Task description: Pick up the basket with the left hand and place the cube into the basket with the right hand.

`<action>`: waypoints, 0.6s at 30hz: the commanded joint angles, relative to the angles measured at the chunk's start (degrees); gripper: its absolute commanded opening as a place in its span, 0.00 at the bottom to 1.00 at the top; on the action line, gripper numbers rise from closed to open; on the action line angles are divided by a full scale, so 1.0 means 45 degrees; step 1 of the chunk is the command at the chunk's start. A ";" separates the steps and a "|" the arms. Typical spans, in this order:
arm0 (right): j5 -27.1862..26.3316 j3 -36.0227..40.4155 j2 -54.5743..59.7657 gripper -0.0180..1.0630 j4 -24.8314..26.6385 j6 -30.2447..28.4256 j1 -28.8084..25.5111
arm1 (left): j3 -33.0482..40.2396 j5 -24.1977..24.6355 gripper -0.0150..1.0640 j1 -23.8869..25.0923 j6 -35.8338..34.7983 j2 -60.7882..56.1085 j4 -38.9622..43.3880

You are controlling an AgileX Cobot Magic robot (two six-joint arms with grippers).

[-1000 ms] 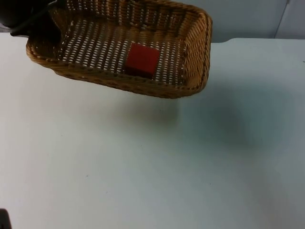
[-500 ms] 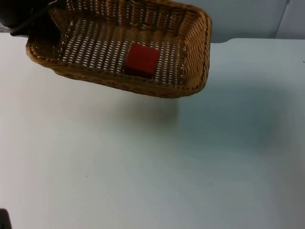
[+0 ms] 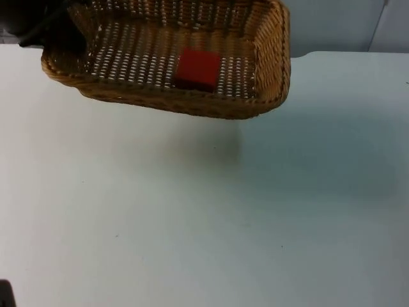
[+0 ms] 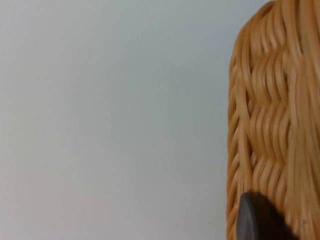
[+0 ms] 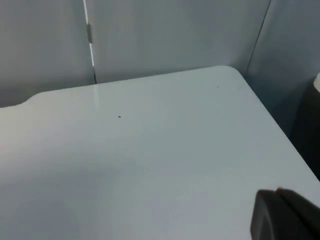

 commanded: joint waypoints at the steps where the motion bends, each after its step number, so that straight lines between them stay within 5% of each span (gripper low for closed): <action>1: -0.0174 0.0078 -0.0347 0.01 -0.0019 0.0040 -0.0101 | -0.0042 0.0694 0.01 -0.0225 0.0359 -0.0062 -0.0762; 6: -0.0199 0.0078 -0.0414 0.01 0.0307 0.0040 -0.0101 | -0.0042 0.1093 0.01 -0.1210 0.0812 0.0532 -0.0687; 10: -0.0257 0.0078 -0.0414 0.01 0.0373 0.0040 -0.0101 | -0.0042 0.0226 0.01 -0.2303 0.0812 0.1417 -0.0662; 18: -0.0259 0.0078 -0.0414 0.01 0.0403 -0.0036 -0.0101 | -0.0042 -0.0826 0.01 -0.2505 0.0762 0.2924 -0.0528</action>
